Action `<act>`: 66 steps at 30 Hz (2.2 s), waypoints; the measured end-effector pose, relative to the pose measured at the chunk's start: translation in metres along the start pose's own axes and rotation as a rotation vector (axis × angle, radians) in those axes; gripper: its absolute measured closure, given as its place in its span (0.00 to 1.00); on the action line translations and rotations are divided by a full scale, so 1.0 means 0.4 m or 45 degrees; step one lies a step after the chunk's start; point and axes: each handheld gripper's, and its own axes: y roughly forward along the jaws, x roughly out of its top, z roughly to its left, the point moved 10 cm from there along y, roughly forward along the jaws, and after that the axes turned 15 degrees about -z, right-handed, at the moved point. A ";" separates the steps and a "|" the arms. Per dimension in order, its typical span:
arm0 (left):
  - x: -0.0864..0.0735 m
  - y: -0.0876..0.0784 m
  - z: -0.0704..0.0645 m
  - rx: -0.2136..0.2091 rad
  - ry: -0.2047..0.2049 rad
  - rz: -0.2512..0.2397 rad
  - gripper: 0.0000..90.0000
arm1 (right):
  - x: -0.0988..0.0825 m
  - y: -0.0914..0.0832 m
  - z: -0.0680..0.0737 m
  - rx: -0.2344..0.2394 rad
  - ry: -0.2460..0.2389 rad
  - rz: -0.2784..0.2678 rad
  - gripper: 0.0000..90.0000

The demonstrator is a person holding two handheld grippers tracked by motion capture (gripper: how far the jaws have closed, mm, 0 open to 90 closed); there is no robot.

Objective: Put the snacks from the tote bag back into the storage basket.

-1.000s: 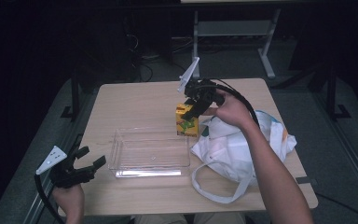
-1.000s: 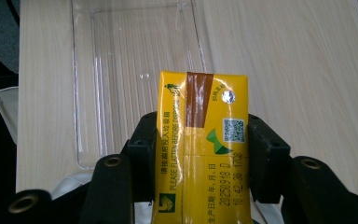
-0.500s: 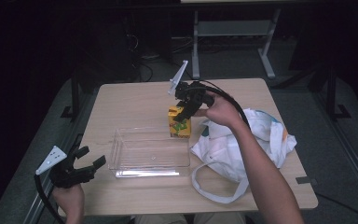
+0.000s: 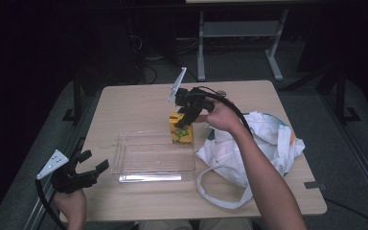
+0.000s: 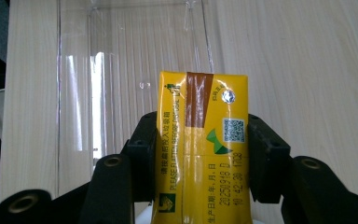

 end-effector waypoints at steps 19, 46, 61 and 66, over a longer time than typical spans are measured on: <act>0.001 -0.002 0.003 0.002 -0.003 -0.002 0.14 | -0.025 0.061 0.002 0.035 0.010 0.025 0.58; 0.001 -0.005 0.005 0.005 -0.004 0.000 0.14 | -0.081 0.118 0.002 0.057 0.024 0.063 0.58; 0.002 -0.005 0.006 0.006 -0.017 -0.009 0.14 | -0.098 0.134 0.002 0.056 0.018 0.060 0.58; 0.003 -0.005 0.006 0.006 -0.021 -0.010 0.14 | -0.102 0.136 0.005 0.052 -0.005 0.044 0.58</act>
